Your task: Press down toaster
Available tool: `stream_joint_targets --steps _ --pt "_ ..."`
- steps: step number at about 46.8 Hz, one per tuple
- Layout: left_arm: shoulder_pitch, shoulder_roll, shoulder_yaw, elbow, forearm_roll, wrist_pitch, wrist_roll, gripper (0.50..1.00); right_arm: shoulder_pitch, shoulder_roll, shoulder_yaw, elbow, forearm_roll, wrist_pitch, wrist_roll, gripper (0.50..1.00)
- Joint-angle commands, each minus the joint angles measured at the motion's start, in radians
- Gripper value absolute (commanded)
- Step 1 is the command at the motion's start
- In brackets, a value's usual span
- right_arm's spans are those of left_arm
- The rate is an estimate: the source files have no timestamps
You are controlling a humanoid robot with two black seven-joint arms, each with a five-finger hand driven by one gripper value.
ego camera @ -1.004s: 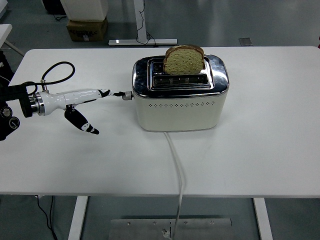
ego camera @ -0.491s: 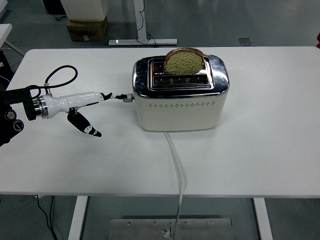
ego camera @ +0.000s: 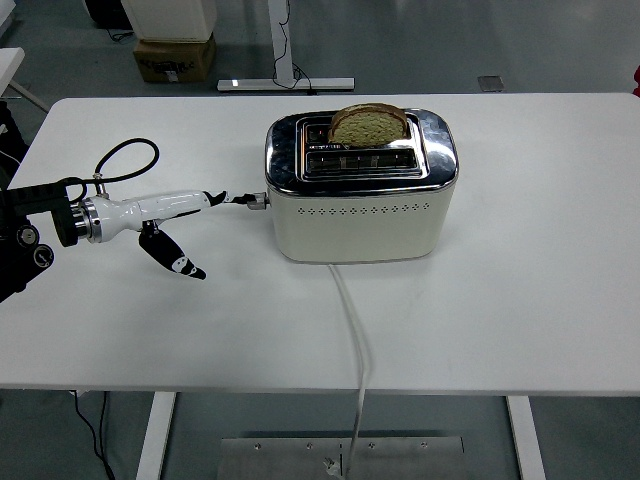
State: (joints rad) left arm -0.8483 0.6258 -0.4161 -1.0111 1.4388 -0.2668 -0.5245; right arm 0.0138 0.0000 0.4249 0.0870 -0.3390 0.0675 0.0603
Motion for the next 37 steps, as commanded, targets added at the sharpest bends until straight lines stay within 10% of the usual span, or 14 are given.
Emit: stream_joint_targets --steps 1,37 --pt "0.000 -0.003 0.000 0.003 0.000 0.000 0.000 1.000 0.000 0.000 0.000 0.000 0.000 0.000 0.000 0.998" --pt "0.032 -0.031 0.000 0.037 0.000 0.000 0.000 1.000 0.000 0.000 0.000 0.000 0.000 0.000 0.000 0.998"
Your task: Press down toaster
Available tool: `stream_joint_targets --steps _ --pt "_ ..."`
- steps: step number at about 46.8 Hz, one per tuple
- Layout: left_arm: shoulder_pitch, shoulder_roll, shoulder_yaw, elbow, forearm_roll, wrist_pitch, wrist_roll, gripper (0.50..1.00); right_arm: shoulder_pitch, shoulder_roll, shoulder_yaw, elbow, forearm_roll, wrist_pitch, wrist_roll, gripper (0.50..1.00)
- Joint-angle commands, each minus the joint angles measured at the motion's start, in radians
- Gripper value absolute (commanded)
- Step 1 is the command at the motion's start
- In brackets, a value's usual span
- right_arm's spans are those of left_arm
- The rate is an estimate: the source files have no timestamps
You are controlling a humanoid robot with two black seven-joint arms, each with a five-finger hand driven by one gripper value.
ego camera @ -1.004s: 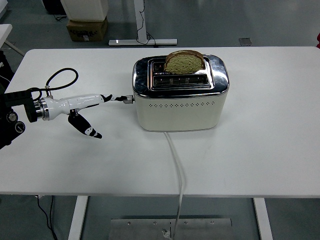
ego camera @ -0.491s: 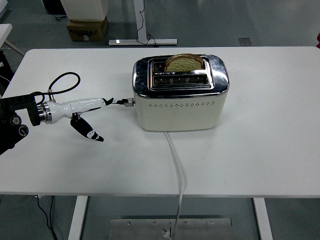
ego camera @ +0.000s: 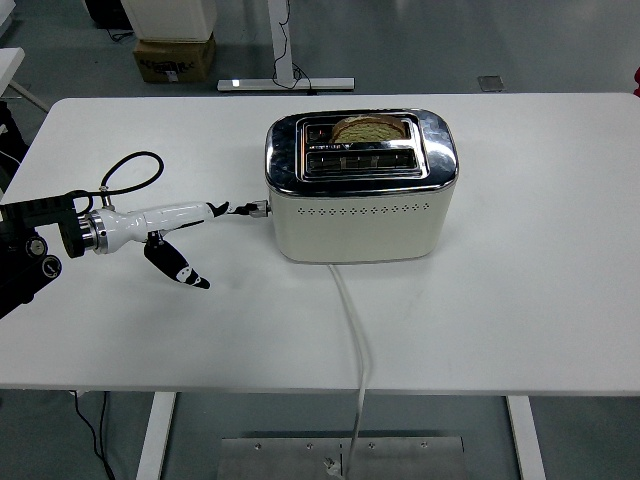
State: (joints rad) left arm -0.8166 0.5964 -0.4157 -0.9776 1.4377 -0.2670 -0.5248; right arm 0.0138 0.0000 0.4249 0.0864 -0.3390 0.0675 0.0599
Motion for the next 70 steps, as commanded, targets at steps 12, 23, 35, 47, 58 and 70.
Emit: stream_joint_targets --steps 12,23,35,47,58,70 --pt "0.004 -0.015 0.000 0.017 0.000 0.002 0.000 1.000 0.000 0.000 0.000 0.001 0.000 0.000 0.001 1.000" --pt "0.010 -0.023 0.000 0.031 0.000 0.002 0.000 1.000 0.000 0.000 0.000 -0.001 0.000 0.000 0.001 0.998" --pt "0.013 -0.027 0.002 0.046 0.000 0.002 0.000 1.000 0.000 0.000 0.000 -0.001 0.000 0.000 0.000 0.998" --pt "0.024 -0.026 0.002 0.051 -0.002 0.002 0.000 1.000 0.000 0.000 0.000 -0.001 0.000 0.000 0.000 0.998" --pt "0.039 -0.026 0.002 0.051 -0.002 0.003 0.000 1.000 0.000 0.000 0.000 -0.001 0.000 0.000 0.000 0.998" --pt "0.042 -0.023 0.000 0.051 -0.008 0.006 0.000 1.000 0.000 0.000 0.000 0.001 0.000 0.000 0.000 0.998"
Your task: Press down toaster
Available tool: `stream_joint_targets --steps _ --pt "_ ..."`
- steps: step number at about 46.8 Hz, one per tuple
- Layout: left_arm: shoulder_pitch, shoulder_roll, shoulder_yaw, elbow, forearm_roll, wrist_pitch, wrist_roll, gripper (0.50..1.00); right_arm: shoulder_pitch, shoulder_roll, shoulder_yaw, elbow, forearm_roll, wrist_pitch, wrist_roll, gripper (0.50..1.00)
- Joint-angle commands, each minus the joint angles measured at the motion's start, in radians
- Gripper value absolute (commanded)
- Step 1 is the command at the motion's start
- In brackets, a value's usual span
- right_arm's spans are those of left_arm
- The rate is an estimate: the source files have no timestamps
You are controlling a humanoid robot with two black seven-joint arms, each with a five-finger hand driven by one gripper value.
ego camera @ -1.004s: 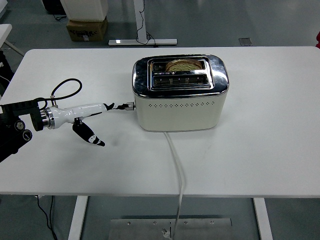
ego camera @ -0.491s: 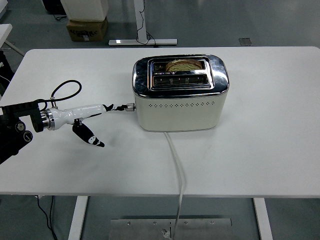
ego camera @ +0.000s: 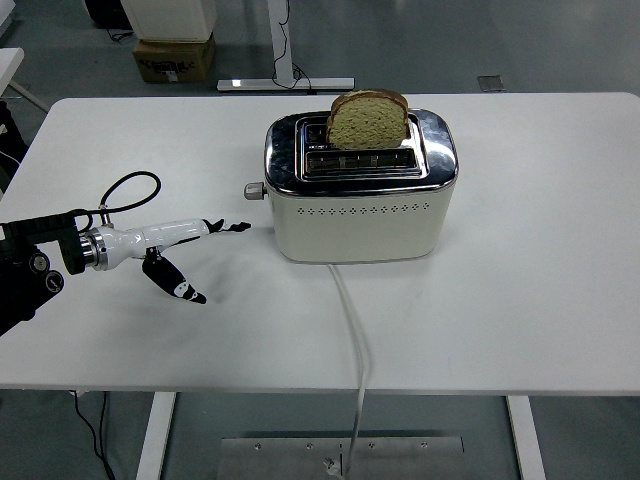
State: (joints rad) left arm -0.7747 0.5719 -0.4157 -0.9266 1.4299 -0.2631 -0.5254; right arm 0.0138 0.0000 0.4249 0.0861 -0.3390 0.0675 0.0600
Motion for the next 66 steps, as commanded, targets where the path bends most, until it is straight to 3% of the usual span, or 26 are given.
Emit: stream_joint_targets --steps 1,18,36,66 --pt "0.000 0.002 0.000 0.000 0.000 0.002 0.001 1.000 0.000 0.000 0.000 0.001 0.000 0.000 0.000 0.998" --pt "-0.009 0.046 -0.002 0.000 -0.085 0.002 0.001 1.000 0.000 0.000 0.000 0.000 0.000 0.000 0.000 0.998" --pt "-0.006 0.077 -0.003 0.025 -0.289 0.002 0.001 1.000 0.000 0.000 0.000 0.001 0.000 0.000 0.000 0.998" --pt "-0.008 0.088 -0.005 0.092 -0.792 -0.002 0.001 1.000 0.000 0.000 0.000 0.001 0.000 0.000 0.000 0.998"
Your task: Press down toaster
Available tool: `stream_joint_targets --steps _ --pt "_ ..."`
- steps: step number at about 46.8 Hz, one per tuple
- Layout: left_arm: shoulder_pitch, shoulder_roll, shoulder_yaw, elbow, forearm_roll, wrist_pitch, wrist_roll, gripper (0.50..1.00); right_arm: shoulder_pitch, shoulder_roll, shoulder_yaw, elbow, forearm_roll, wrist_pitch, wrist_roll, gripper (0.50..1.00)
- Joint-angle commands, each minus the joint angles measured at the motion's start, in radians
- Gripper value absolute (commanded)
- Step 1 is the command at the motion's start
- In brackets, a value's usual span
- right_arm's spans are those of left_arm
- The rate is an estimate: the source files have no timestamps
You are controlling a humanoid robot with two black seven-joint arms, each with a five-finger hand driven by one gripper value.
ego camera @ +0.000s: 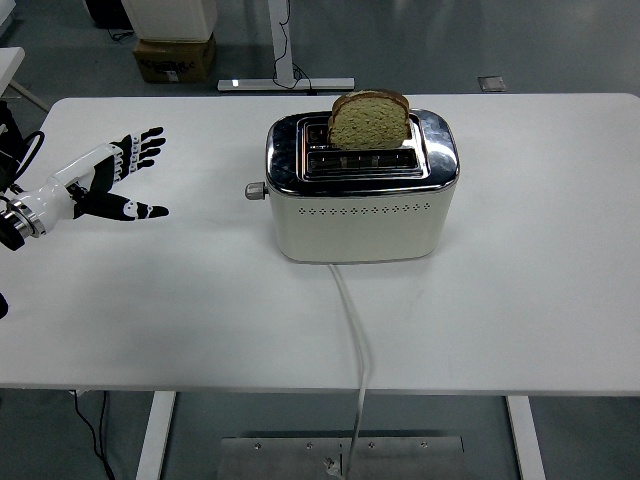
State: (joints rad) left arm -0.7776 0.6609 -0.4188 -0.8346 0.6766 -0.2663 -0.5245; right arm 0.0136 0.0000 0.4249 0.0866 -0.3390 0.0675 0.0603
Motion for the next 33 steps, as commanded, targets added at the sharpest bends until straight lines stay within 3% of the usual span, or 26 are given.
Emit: stream_joint_targets --steps 1,24,33 --pt "-0.008 -0.001 -0.002 0.000 -0.054 0.001 0.000 1.000 0.000 0.000 0.000 -0.001 0.000 0.000 0.001 0.998" --pt "-0.012 -0.020 -0.002 0.017 -0.394 0.007 0.000 1.000 0.000 0.000 0.000 0.001 0.000 0.000 0.001 1.000" --pt "-0.012 -0.086 -0.008 0.083 -0.459 0.009 0.000 1.000 0.000 0.000 0.000 0.001 0.000 0.000 0.000 0.998"
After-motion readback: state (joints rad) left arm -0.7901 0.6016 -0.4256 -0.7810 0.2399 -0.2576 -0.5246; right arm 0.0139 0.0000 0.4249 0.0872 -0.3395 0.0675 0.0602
